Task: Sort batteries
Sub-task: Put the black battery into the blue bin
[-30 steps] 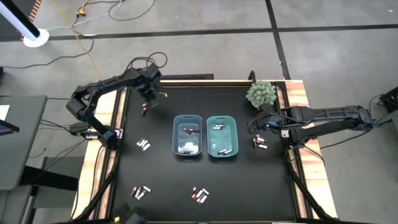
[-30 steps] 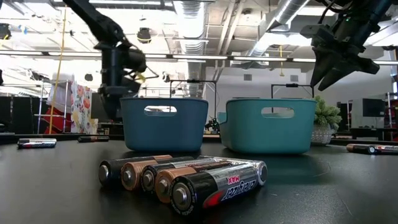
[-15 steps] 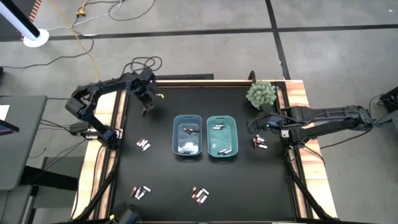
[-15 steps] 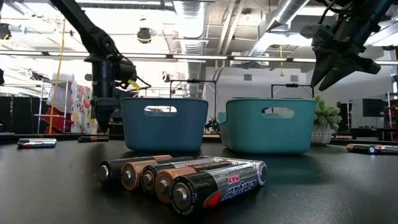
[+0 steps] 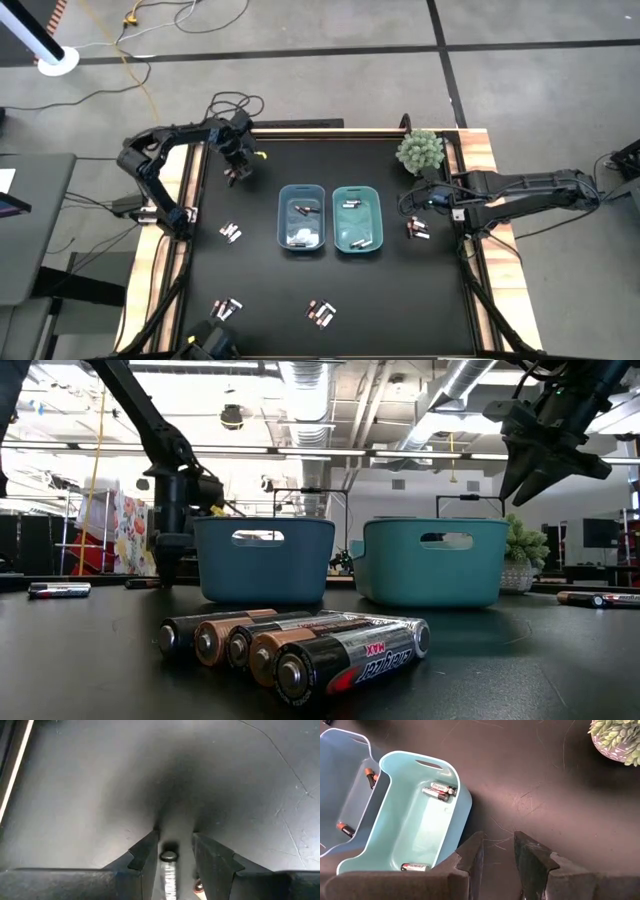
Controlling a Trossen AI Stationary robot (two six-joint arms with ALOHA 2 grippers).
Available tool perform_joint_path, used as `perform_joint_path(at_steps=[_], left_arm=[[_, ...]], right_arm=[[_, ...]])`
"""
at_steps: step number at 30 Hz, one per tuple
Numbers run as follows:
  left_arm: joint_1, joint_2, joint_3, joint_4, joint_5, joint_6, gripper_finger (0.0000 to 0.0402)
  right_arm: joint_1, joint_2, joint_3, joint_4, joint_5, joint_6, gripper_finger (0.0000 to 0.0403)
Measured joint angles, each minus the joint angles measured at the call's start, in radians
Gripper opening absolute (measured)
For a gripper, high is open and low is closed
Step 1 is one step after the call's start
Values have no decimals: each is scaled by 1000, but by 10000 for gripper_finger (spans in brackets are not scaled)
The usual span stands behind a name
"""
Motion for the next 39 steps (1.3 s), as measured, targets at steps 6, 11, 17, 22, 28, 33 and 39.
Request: perform_joint_path(at_steps=[6,11,17,22,28,33,39], left_arm=[[6,13,-1,8,-18,-4,118],[11,17,24,-18,-20,-5,117],[13,20,44,-17,-36,18,117],[13,20,45,-13,-40,18,117],[21,22,77,-23,-77,3,117],[41,21,141,-118,-113,16,117],[82,20,161,-228,-92,60,117]], right_arm=[[0,0,0,0,0,0,127],[0,0,0,0,0,-1,127],[0,0,0,0,0,-1,127],[0,0,0,0,0,-1,127],[0,0,0,1,0,0,127],[0,0,0,2,0,7,127],[0,0,0,2,0,7,127]])
